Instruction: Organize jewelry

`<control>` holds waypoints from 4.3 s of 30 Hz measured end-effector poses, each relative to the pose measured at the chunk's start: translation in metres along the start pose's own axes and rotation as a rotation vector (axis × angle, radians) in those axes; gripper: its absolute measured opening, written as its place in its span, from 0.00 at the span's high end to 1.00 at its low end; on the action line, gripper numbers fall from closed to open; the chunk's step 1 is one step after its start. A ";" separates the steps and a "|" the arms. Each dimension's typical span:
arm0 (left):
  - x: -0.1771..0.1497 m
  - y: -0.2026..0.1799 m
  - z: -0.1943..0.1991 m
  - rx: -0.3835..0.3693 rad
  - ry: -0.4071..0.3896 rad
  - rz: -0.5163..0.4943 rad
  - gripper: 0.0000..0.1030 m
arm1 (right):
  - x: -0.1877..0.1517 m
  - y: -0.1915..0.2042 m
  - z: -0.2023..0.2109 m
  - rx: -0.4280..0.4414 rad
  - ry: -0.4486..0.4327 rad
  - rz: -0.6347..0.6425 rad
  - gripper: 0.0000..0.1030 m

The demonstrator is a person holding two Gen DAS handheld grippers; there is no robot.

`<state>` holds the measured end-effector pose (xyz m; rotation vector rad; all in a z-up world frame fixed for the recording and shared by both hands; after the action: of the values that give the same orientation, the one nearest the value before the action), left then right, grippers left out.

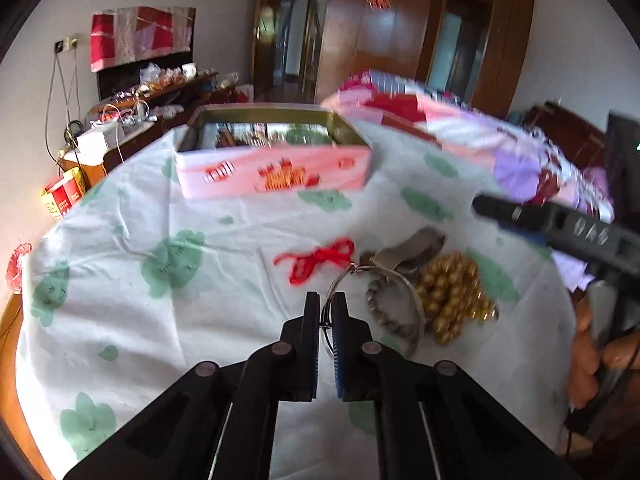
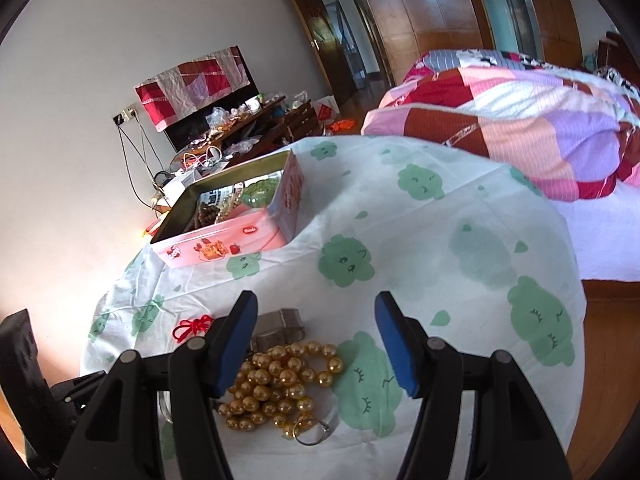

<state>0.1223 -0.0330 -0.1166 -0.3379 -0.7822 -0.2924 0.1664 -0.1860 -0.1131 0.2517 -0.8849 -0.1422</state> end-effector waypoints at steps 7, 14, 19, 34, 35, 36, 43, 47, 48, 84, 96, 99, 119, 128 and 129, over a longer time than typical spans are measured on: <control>0.023 0.005 0.021 -0.026 -0.094 0.036 1.00 | -0.006 0.011 -0.019 0.072 0.069 -0.013 0.38; 0.036 0.016 0.034 -0.003 -0.138 0.041 1.00 | -0.015 0.027 -0.043 0.109 0.147 0.016 0.38; 0.021 0.027 0.017 -0.008 -0.030 0.060 1.00 | -0.018 0.032 -0.046 0.103 0.172 0.046 0.38; -0.015 0.041 -0.015 0.045 0.127 0.127 0.39 | -0.027 0.045 -0.058 0.082 0.235 0.158 0.68; -0.014 0.041 -0.014 0.052 0.124 0.127 0.39 | -0.027 0.043 -0.057 0.077 0.233 0.157 0.78; -0.014 0.042 -0.014 0.062 0.120 0.130 0.40 | -0.027 0.043 -0.057 0.077 0.236 0.155 0.78; -0.012 0.053 -0.017 0.089 0.117 0.138 0.94 | -0.015 0.047 -0.043 0.103 0.161 0.140 0.78; -0.011 0.052 -0.016 0.083 0.106 0.142 0.97 | -0.004 0.050 -0.035 0.133 0.124 0.112 0.78; -0.010 0.052 -0.015 0.073 0.098 0.147 0.97 | -0.002 0.051 -0.032 0.136 0.114 0.108 0.78; 0.013 0.038 -0.016 0.042 0.062 0.025 0.33 | 0.034 0.055 -0.021 0.187 0.025 0.057 0.78; 0.003 0.054 -0.033 0.108 0.150 0.067 0.96 | 0.040 0.051 -0.012 0.184 -0.003 0.040 0.78; 0.006 0.057 -0.030 0.083 0.127 0.111 0.96 | 0.041 0.050 -0.012 0.185 -0.005 0.033 0.78; 0.024 0.081 -0.006 0.134 0.041 0.115 0.36 | 0.038 0.049 -0.017 0.186 0.014 0.021 0.78; 0.006 0.072 -0.041 0.195 0.178 0.000 0.29 | 0.038 0.049 -0.018 0.189 0.018 0.014 0.78; 0.006 0.073 -0.042 0.191 0.181 0.012 0.29 | 0.038 0.049 -0.018 0.189 0.020 0.013 0.78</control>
<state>0.1807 0.0154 -0.1539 -0.1341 -0.6239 -0.2312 0.2049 -0.1443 -0.0825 0.4231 -0.8812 -0.0435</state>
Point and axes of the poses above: each gripper's, at about its wrist camera, not at the fingertips, and z roughly against the way its jaws point, y to its left, x to its top, the point moved 10 cm from there along -z, roughly the way its jaws point, and after that the axes turned 4 degrees about z, right-handed, at the moved point
